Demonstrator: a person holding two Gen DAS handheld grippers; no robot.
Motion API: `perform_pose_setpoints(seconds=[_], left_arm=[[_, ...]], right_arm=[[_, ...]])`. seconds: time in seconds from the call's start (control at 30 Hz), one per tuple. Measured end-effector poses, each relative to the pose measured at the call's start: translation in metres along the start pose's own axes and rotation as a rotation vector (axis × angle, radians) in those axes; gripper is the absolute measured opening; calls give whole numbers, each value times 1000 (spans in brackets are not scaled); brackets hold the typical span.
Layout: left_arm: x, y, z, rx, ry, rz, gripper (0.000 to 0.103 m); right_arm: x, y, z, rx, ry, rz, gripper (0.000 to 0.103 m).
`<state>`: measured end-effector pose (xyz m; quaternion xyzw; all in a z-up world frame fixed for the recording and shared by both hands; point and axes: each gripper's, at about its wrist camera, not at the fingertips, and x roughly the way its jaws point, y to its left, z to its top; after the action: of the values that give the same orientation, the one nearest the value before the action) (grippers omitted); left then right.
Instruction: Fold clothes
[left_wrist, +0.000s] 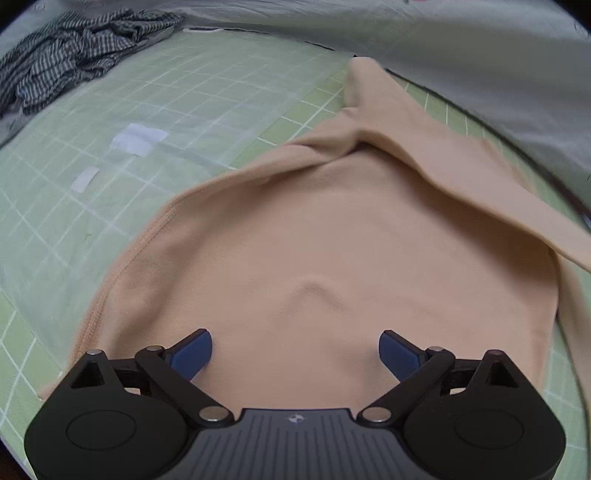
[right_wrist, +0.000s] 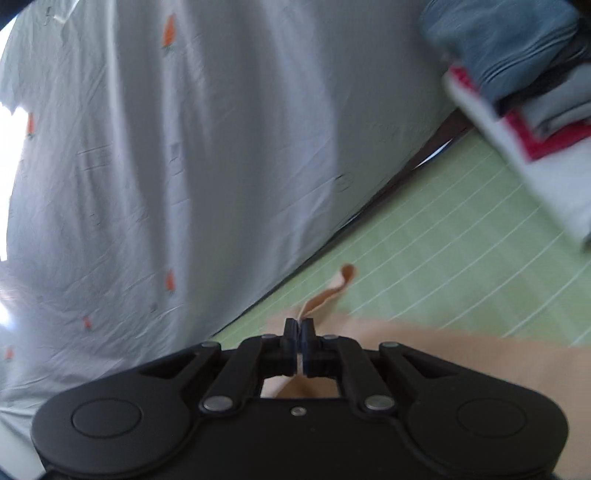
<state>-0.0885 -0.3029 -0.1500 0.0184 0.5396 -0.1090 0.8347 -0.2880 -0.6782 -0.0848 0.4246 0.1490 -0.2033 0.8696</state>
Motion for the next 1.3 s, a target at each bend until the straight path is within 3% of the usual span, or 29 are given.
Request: perform_pose_setpoints(seconds=[0.13, 0.23, 0.3, 0.33, 0.37, 0.4, 0.43, 0.5, 0.57, 0.63, 0.93, 1.3], left_arm=[[4, -9, -4, 40, 16, 39, 102], [4, -8, -4, 42, 18, 38, 102], [2, -5, -5, 39, 19, 25, 102], [1, -4, -5, 37, 20, 17, 102], [0, -2, -6, 29, 15, 3, 102], [-2, 0, -8, 20, 9, -15, 102], [-4, 2, -9, 10, 2, -32, 102], [-9, 6, -13, 11, -11, -67, 102], [-15, 11, -17, 23, -29, -100, 102], [-26, 14, -22, 55, -61, -125, 102], [-58, 63, -26, 145, -172, -197, 102], [-62, 170, 9, 174, -168, -232, 102]], right_arm=[[12, -19, -9, -78, 58, -172, 3], [18, -25, -22, -113, 114, -249, 10], [21, -24, -30, -132, 134, -274, 30], [21, -21, -34, -148, 133, -275, 49], [20, -18, -36, -170, 127, -273, 62], [19, -13, -38, -195, 117, -270, 68], [16, -9, -40, -218, 103, -268, 80], [8, 2, -45, -250, 55, -261, 87], [-3, 13, -51, -268, 9, -244, 103], [-12, 25, -62, -298, -38, -261, 103], [-18, 67, -114, -348, 27, -332, 103], [-5, 149, -211, -327, 56, -396, 103]])
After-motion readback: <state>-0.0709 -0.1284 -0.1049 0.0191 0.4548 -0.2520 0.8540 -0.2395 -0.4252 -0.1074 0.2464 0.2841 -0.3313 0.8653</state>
